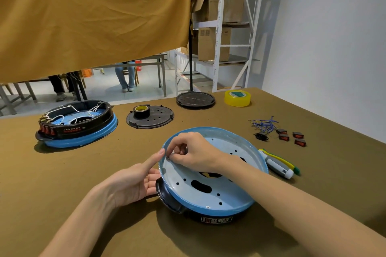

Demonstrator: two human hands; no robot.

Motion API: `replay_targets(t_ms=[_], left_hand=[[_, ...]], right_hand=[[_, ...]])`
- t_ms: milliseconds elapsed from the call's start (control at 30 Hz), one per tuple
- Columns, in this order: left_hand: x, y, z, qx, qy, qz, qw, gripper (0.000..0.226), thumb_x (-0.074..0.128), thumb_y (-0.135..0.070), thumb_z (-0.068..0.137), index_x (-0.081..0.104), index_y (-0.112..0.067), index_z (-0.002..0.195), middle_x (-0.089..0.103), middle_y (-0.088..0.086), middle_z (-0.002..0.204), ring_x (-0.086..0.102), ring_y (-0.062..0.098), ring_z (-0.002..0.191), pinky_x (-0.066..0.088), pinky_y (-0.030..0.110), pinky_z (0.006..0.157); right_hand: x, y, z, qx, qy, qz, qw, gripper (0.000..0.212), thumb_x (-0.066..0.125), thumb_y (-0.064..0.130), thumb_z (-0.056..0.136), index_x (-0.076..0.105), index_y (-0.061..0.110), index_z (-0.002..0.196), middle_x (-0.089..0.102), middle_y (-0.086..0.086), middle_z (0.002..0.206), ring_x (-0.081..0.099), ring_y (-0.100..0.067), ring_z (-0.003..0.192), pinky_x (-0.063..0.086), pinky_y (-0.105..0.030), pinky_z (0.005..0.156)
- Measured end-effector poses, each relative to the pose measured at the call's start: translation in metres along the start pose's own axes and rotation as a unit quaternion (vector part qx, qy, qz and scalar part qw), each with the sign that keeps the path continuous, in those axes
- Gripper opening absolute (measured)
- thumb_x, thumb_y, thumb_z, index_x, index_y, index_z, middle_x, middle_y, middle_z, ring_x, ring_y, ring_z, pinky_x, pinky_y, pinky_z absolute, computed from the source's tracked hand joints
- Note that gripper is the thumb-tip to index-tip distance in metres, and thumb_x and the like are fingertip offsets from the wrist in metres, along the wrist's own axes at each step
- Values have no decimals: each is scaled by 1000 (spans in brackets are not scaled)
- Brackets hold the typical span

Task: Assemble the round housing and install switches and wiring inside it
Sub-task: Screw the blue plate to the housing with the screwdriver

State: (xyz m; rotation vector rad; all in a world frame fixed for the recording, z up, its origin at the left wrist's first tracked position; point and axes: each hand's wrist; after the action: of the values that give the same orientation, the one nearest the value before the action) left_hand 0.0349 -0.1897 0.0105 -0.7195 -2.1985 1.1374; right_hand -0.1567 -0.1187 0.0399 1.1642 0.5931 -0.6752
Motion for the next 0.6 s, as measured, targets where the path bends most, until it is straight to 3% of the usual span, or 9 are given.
replay_targets(t_ms=[167,267,433,600], left_hand=[[1,0,0,3,1,0,1000,83,82,-56,65,63,7,115,77,22,92,77,27,74,62,31,60],[0,-1,0,-2,3,-2,1000,82,82,-55,66,62,6,117,77,23,96,78,28,78,62,31,62],[0,-1,0,-3,8,4,1000,83,82,-55,65,61,6,117,77,23,97,78,28,79,62,31,63],[0,-1,0,-1,8,-1,1000,80,80,-55,68,62,6,117,77,22,96,78,27,77,62,31,62]], right_hand=[[1,0,2,2,-3,-34,999,7,74,24,91,76,19,95,64,2,92,57,-10,78,53,-30,71],[0,0,3,-6,3,-23,1000,6,75,26,91,78,24,95,58,5,97,52,-1,76,42,-15,67],[3,0,7,8,0,-36,999,13,77,32,90,77,20,92,58,7,96,54,-6,81,42,-18,71],[-1,-2,6,6,11,-25,1000,10,77,30,90,79,22,95,56,14,94,52,8,78,38,-11,65]])
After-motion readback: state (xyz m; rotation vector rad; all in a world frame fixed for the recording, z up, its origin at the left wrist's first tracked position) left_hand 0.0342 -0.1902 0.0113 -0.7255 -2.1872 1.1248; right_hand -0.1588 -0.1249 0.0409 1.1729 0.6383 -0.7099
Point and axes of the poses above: each hand's wrist, its own z-axis towards the middle knuckle, its own x-axis out of the palm, y = z × x
